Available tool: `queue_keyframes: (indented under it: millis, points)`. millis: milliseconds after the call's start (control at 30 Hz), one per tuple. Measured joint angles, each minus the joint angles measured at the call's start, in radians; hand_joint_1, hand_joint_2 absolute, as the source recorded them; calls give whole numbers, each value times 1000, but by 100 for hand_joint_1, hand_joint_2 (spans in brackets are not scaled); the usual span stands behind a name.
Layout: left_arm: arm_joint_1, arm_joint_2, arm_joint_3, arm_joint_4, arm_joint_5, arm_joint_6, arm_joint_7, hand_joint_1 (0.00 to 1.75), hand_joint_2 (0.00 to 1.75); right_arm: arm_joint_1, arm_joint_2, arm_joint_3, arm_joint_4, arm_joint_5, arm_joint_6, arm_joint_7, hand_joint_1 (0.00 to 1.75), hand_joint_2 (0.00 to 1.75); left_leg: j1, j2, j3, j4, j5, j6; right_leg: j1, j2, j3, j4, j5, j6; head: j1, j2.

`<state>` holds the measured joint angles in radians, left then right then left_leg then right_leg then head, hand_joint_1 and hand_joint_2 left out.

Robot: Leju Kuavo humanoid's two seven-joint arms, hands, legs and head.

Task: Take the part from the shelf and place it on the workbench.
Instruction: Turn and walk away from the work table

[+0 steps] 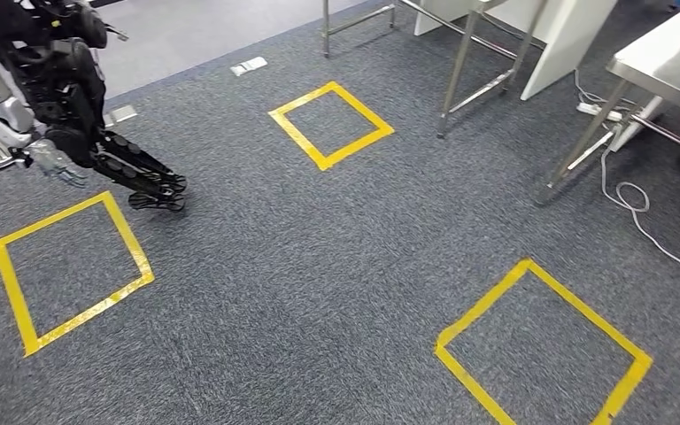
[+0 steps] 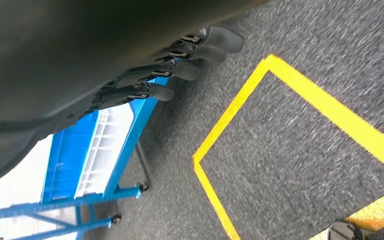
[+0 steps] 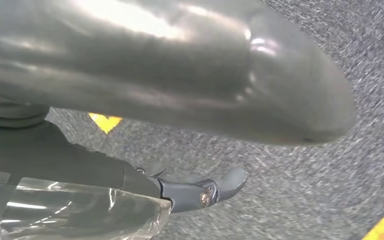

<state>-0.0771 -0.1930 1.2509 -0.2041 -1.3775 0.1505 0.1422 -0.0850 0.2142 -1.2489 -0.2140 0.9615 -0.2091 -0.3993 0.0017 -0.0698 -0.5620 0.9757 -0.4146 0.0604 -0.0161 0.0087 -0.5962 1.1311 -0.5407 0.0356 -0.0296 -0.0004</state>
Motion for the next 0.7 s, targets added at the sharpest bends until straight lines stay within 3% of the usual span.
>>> queue_keyframes:
  millis: [33,100,200,267,333,367,400,433,467,533,567,633,700]
  points:
    - [0,0,-2,0,0,-1,0,0,0,0,-1,0,0,0,0,1,0,0,-3,-10,0,4,-2,-4,-3,16,32,-76,32,5,1,0]
    - [-1,0,-4,0,0,-3,0,0,0,-1,-2,0,0,1,2,2,0,0,-7,-26,-4,10,-7,-15,-6,38,68,-162,68,-3,1,0]
    - [3,1,-5,0,1,-6,-10,0,0,-3,0,1,0,3,10,2,0,0,-3,-36,-10,19,-11,-30,-8,24,77,-168,76,-25,0,0]
    - [3,2,-7,0,1,-8,-22,0,0,-3,1,1,0,4,16,2,0,0,1,-1,-33,73,-45,-41,-12,9,82,-170,77,-39,-5,0]
    - [2,1,-11,0,1,-13,-33,0,0,-1,1,1,0,4,19,2,0,0,5,47,-94,203,-112,-51,-7,-10,86,-170,72,-50,-10,0]
    - [2,1,-13,0,1,-15,-38,0,0,0,1,1,0,4,20,2,0,0,9,57,-129,271,-138,-55,-4,-20,87,-170,70,-53,-11,0]
    - [2,1,-14,0,0,-17,-41,0,0,0,0,1,0,4,20,2,0,0,12,62,-153,312,-147,-57,-1,-30,88,-169,69,-54,-11,0]
    - [2,1,-15,0,0,-17,-42,0,0,0,0,1,0,4,21,2,0,0,14,65,-157,315,-136,-58,0,-39,90,-169,67,-55,-11,0]
    - [3,1,-15,0,-1,-18,-43,0,0,0,-1,1,0,4,21,2,0,0,15,68,-139,275,-108,-56,2,-47,92,-169,64,-55,-11,0]
    - [3,2,-15,0,-1,-18,-44,0,0,-1,0,1,0,4,22,2,0,0,10,96,-64,131,-42,-45,5,-60,99,-170,59,-51,-10,0]
    - [1,2,-15,0,-1,-18,-44,0,0,-1,1,1,0,4,22,2,0,0,6,111,-36,74,-24,-38,8,-66,102,-170,56,-48,-10,0]
    - [-1,3,-15,0,-1,-19,-45,0,0,-1,2,1,-1,4,22,2,0,0,-3,124,-19,36,-21,-27,12,-79,105,-171,52,-39,-9,0]
    - [-1,2,-15,0,-1,-19,-46,0,0,-2,3,1,-1,4,22,2,0,0,-3,106,-16,25,-16,-17,15,-91,106,-173,47,-29,-10,0]
